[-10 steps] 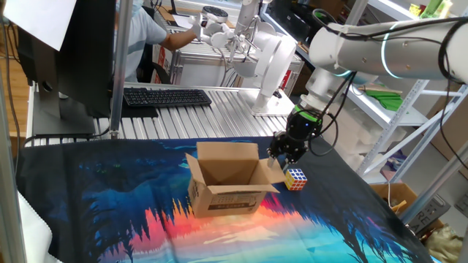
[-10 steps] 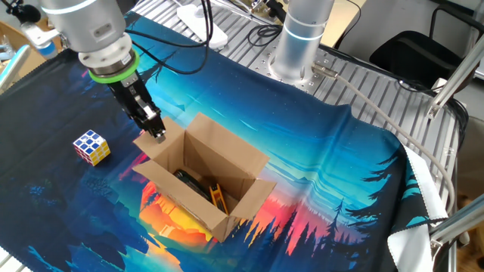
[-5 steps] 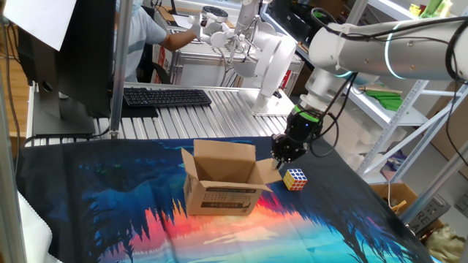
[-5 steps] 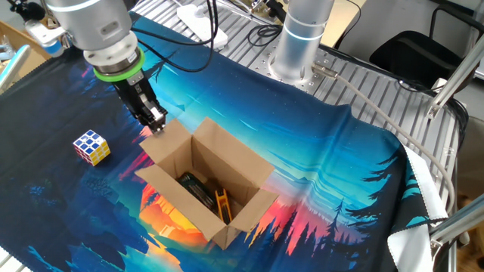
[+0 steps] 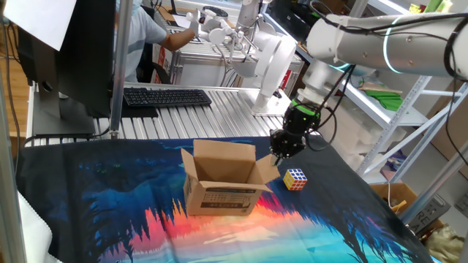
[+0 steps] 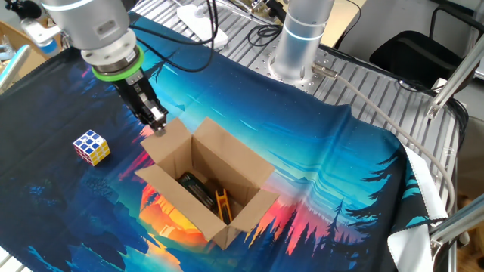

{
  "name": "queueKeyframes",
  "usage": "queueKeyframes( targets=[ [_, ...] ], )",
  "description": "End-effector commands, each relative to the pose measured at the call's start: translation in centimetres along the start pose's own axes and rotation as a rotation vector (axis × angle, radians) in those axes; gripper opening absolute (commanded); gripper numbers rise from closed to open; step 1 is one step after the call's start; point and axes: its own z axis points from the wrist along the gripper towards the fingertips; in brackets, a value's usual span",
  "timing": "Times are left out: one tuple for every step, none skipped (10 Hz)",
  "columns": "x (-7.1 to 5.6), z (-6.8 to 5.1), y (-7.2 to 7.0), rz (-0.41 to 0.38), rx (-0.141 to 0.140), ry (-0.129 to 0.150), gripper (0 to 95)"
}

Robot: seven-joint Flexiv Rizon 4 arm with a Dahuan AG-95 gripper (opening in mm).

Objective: Cover the box

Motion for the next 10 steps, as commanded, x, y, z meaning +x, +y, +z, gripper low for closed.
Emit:
queueKeyframes(
  targets=[
    [1.0,-0.3,1.5,0.010,0.033,-0.018,0.0],
    [1.7,-0.2,2.4,0.024,0.034,-0.021,0.0],
    [2.2,0.1,3.1,0.030,0.035,-0.025,0.0],
    [2.6,0.3,3.5,0.037,0.036,-0.028,0.0],
    [3.0,0.4,4.0,0.049,0.035,-0.032,0.0],
    [3.2,0.4,4.5,0.061,0.036,-0.033,0.0],
    [3.5,0.4,5.2,0.077,0.046,-0.038,0.0],
    [3.7,0.6,5.7,0.089,0.058,-0.043,0.0],
    [4.0,1.0,6.1,0.120,0.069,-0.055,0.0],
    [4.3,1.6,6.5,0.138,0.067,-0.060,0.0]
  ],
)
